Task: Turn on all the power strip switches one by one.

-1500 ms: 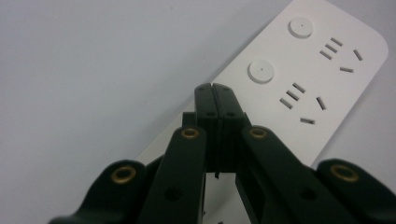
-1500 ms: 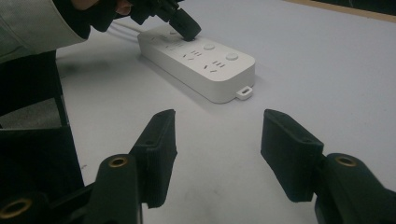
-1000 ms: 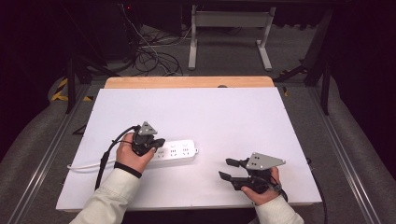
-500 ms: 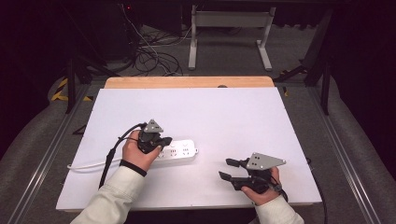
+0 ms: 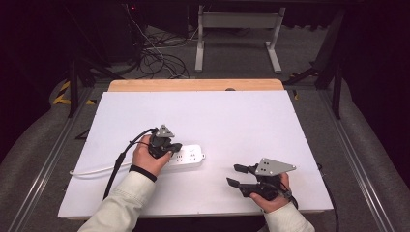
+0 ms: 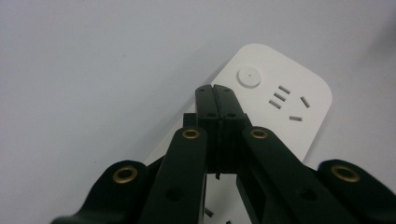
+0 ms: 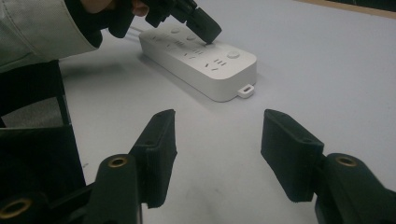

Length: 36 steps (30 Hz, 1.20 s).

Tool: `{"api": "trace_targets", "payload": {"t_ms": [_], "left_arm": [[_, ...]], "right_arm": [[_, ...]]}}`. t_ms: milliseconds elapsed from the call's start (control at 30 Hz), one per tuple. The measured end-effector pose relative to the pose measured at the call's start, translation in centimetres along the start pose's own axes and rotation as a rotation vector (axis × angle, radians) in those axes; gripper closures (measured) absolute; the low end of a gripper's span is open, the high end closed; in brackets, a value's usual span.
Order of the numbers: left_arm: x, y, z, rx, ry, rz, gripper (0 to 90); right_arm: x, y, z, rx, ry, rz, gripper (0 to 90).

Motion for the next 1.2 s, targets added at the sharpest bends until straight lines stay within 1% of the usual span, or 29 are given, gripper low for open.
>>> {"api": "trace_targets", "payload": {"t_ms": [133, 167, 267, 333, 567, 633, 833, 900, 933, 967, 1100, 1200], "left_arm": [[0.00, -0.05, 0.01, -0.004, -0.005, 0.001, 90.0], [0.03, -0.15, 0.06, -0.012, -0.012, -0.008, 90.0], [-0.06, 0.00, 0.01, -0.001, -0.016, 0.002, 90.0], [-0.09, 0.04, -0.01, -0.001, -0.022, -0.003, 90.0], [-0.05, 0.06, -0.09, -0.005, -0.023, 0.001, 90.0], [-0.01, -0.01, -0.11, 0.004, -0.022, 0.009, 90.0], [0.02, 0.03, -0.15, 0.000, -0.029, 0.006, 90.0], [0.05, -0.03, -0.16, 0.006, -0.029, 0.010, 90.0], [0.08, -0.18, -0.19, -0.014, -0.030, 0.009, 90.0], [0.12, -0.25, -0.18, -0.019, -0.035, 0.001, 90.0], [0.13, -0.19, -0.19, -0.017, -0.033, -0.003, 90.0], [0.11, -0.14, -0.21, -0.025, -0.035, -0.008, 90.0]], "right_arm": [[-0.01, 0.01, 0.02, 0.001, 0.001, 0.001, 46.2], [0.00, 0.00, 0.02, 0.001, 0.000, 0.000, 46.2], [0.00, -0.02, 0.01, 0.001, 0.000, 0.001, 46.2], [0.01, -0.04, 0.01, 0.000, 0.000, 0.001, 46.2], [0.02, -0.05, 0.00, 0.001, -0.002, 0.004, 46.2], [0.02, -0.07, -0.01, 0.002, -0.002, 0.005, 46.2], [0.03, -0.11, -0.03, 0.001, -0.004, 0.007, 46.2], [0.03, -0.12, -0.03, 0.001, -0.004, 0.008, 46.3], [0.03, -0.14, -0.03, 0.001, -0.004, 0.009, 46.2], [0.03, -0.16, -0.03, 0.001, -0.004, 0.008, 46.2], [0.06, -0.18, -0.05, 0.000, -0.006, 0.008, 46.2], [0.08, -0.14, -0.08, 0.000, -0.009, 0.010, 46.2]]}}
Point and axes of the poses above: each handheld gripper's, and its own axes: z roughly backward along the jaws, x roughly out of its underside, y roughly to its right, the point moved 6 cm from there along -z, roughly forward along the jaws, and after that the axes turned 15 degrees about -z, right-handed, at the moved point
